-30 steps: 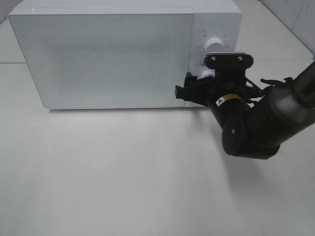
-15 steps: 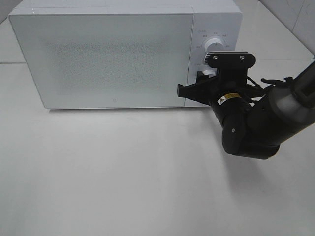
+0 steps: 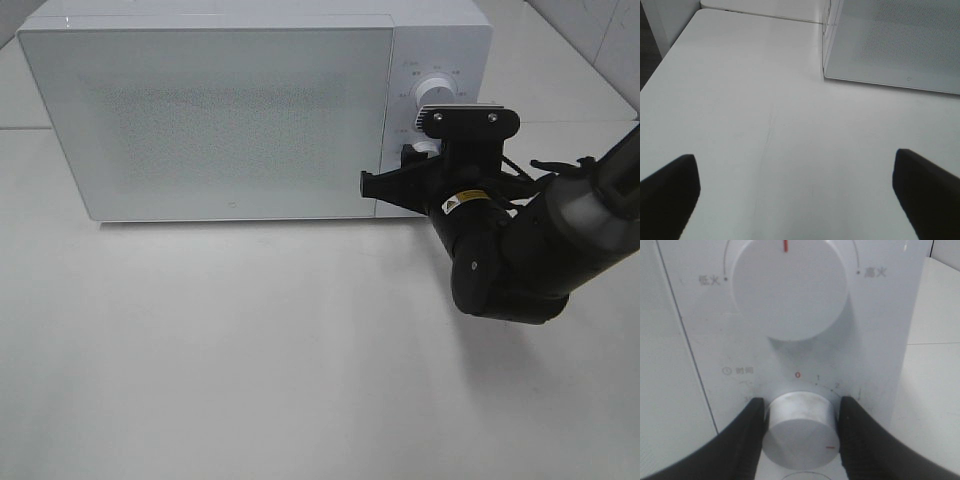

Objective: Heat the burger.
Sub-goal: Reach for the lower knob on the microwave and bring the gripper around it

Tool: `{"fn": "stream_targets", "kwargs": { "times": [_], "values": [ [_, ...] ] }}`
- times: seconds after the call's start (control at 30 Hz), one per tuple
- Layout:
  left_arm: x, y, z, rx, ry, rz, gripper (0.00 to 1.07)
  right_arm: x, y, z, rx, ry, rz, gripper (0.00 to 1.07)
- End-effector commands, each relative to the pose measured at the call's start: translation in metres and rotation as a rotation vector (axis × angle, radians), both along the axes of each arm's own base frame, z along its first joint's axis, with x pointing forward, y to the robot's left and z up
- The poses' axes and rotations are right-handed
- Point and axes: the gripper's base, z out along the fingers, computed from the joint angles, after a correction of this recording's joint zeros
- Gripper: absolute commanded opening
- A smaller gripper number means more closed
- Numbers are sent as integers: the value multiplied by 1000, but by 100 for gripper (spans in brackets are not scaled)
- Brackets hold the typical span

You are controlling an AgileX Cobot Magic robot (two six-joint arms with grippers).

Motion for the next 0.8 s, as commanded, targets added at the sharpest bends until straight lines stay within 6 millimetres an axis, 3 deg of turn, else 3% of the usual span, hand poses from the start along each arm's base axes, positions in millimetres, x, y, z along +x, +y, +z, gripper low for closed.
{"fn": "stream_targets", "kwargs": {
  "times": [0.03, 0.2, 0.3, 0.37, 0.47, 0.53, 0.57, 0.8],
  "values": [
    [-3, -1, 0, -12, -29, 1, 100, 4, 2, 11, 43, -101, 15, 0],
    [-3, -1, 0, -12, -29, 1, 100, 4, 4, 14, 131, -127, 23, 0],
    [-3, -1, 0, -12, -29, 1, 100, 4, 4, 14, 272, -129, 4, 0],
    [-3, -1, 0, -12, -29, 1, 100, 4, 6, 11, 467, -121, 4, 0],
    [-3, -1, 0, -12, -29, 1, 100, 4, 7, 10, 538, -116, -1, 0],
    [-3, -1, 0, -12, -29, 1, 100, 4, 8, 4, 784, -83, -36, 0],
    [-3, -1, 0, -12, -29, 1, 100, 4, 8, 4, 784, -83, -36, 0],
    [-3, -1, 0, -12, -29, 1, 100, 4, 8, 2, 1221, -53, -112, 0]
  ]
}}
